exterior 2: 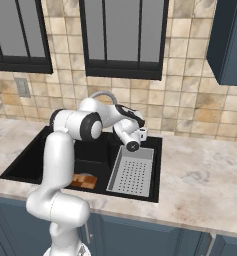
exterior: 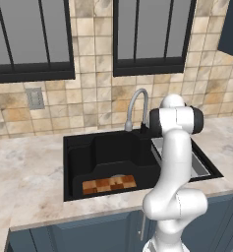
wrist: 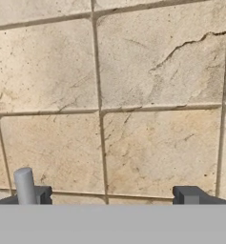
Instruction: Turn on the sink faucet with hot water and rinse the cutting board for ten seconds, then turn off the faucet. Push the cutting board to reach the water if necessary.
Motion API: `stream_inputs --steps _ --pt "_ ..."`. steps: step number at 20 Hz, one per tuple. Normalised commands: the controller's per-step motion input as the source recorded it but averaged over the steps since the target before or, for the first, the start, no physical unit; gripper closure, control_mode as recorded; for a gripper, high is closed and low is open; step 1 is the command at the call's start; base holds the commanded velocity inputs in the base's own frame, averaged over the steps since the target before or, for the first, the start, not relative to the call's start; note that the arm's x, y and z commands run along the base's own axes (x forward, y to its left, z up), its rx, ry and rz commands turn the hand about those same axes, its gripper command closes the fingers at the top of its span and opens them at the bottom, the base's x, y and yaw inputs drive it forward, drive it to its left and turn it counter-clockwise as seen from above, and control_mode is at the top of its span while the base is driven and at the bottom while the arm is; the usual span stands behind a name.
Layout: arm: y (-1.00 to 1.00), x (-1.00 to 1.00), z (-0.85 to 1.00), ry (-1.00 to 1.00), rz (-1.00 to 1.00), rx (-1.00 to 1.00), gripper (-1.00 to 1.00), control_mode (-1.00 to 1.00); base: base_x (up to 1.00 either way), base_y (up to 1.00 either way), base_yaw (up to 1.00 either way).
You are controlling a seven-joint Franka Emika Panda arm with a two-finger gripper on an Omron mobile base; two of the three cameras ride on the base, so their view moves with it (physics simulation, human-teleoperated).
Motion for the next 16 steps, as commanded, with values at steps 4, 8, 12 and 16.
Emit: stream_inputs --steps 4,8,12,16 --pt "-0.1 0.0 0.0 0.0 0.0 0.0 -1.0 -1.0 0.0 0.0 0.0" --pt "-0.14 0.0 0.0 0.0 0.0 0.0 -1.0 -1.0 0.0 0.0 0.0" --pt "-0.19 -0.02 0.0 0.0 0.0 0.0 -1.0 -1.0 0.0 0.0 0.0" --pt "-0.24 -0.07 0.0 0.0 0.0 0.0 -1.0 -1.0 0.0 0.0 0.0"
